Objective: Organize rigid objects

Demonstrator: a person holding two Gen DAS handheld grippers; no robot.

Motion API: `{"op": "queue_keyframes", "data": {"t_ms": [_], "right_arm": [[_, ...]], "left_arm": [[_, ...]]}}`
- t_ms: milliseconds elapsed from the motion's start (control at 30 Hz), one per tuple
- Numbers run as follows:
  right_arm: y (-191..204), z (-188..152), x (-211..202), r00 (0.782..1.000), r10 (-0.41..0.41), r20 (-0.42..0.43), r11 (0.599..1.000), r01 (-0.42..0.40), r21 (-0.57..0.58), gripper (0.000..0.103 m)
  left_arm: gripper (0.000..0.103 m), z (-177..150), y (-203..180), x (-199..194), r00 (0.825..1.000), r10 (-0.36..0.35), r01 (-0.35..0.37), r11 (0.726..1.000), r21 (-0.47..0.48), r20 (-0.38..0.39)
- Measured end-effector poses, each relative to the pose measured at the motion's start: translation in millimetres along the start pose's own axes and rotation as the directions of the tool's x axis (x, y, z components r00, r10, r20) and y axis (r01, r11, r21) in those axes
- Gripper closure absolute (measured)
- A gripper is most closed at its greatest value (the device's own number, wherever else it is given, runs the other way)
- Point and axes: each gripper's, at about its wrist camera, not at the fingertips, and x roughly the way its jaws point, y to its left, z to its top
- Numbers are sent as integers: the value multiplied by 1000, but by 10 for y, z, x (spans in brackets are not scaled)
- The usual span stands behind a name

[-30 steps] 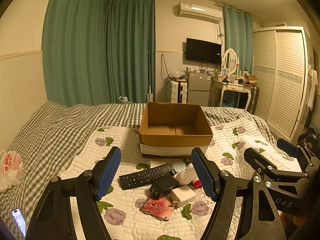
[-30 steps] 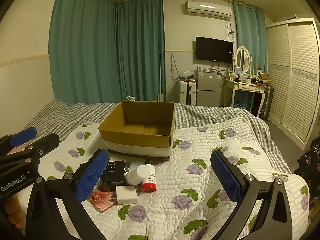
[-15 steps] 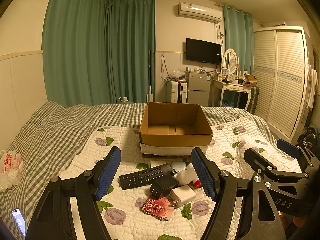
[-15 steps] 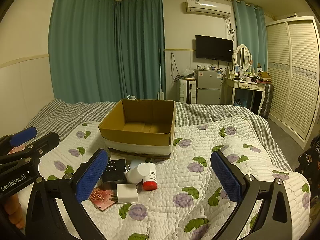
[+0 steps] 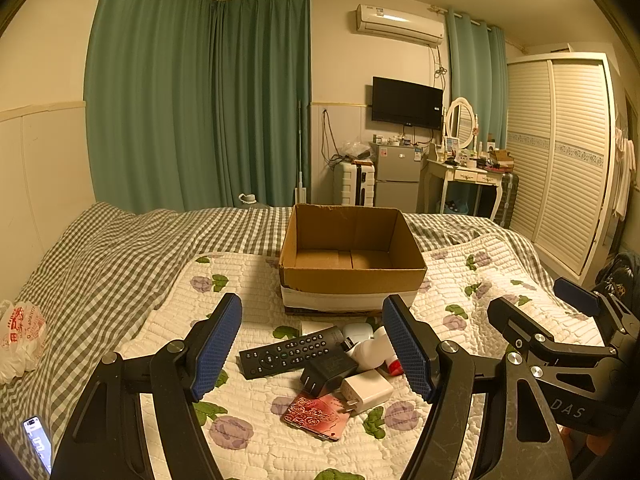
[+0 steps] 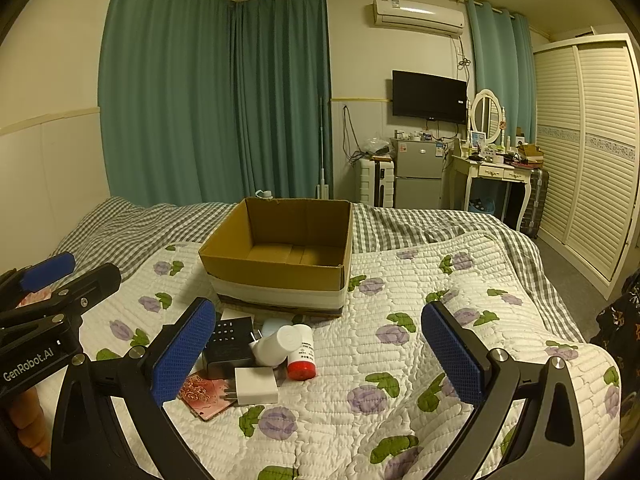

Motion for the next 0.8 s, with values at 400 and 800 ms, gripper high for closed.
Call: {"op": "queue_keyframes", "data": {"t_ms": [400, 800], "right_arm": [[13, -6, -3, 1000, 1, 0, 1000, -1, -3, 0], [82, -43, 73, 1000, 15, -19, 1000, -16, -16, 0]], "left_arm": [[27, 3, -2, 3, 1000, 0, 0, 1000, 0, 0], [27, -63, 109, 125, 999, 24, -24, 1000, 7, -37]]}}
